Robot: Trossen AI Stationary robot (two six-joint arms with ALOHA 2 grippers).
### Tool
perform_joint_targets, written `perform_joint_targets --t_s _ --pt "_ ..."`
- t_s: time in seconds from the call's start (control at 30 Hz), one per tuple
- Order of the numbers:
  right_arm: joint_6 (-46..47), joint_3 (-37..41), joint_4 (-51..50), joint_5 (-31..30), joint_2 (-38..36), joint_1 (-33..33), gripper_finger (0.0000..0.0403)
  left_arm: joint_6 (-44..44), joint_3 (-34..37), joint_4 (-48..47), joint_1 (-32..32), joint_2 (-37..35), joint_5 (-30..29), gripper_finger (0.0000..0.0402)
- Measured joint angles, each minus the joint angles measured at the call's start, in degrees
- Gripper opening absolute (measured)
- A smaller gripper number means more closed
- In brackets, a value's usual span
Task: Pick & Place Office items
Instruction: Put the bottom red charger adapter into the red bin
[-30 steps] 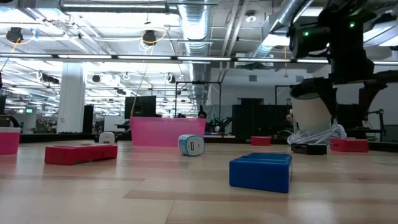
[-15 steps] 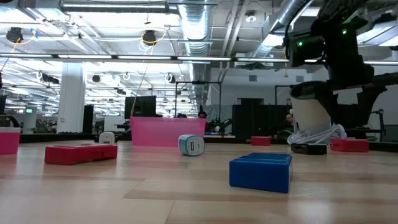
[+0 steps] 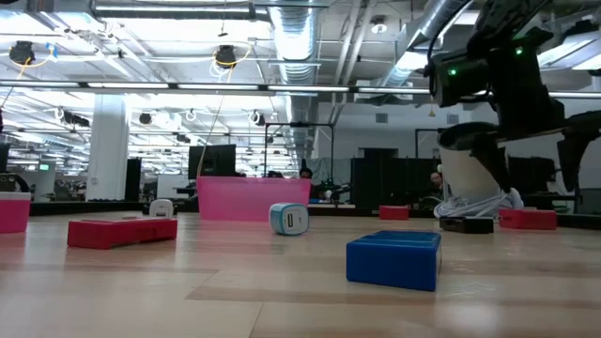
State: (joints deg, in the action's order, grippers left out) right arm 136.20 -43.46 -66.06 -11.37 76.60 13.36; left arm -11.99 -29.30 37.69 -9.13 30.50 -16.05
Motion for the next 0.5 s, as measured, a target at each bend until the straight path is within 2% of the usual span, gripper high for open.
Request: perform_joint_targets --t_s 0.1,0.2,0.33,0.5 --pt "0.17 -0.03 2.43 -4.00 0.32 -0.59 0.0395 0.00 0.00 -0.01 0.00 0.00 0.02 0.0143" --pt "0.33 -0.04 2.65 -7.13 0.88 -0.49 0.0393 -0.13 0.02 -0.02 0.02 -0.02 0.02 0.0143" --pt "1.21 -0.04 2.28 -7.39 3.34 0.86 0.0383 -0.71 0.02 -0.02 0.04 -0.02 1.61 0.0143" --pt "1.64 0.00 7.00 -5.16 7.72 2.05 0.0383 -1.83 0.00 0.00 0.04 -0.02 2.86 0.0143"
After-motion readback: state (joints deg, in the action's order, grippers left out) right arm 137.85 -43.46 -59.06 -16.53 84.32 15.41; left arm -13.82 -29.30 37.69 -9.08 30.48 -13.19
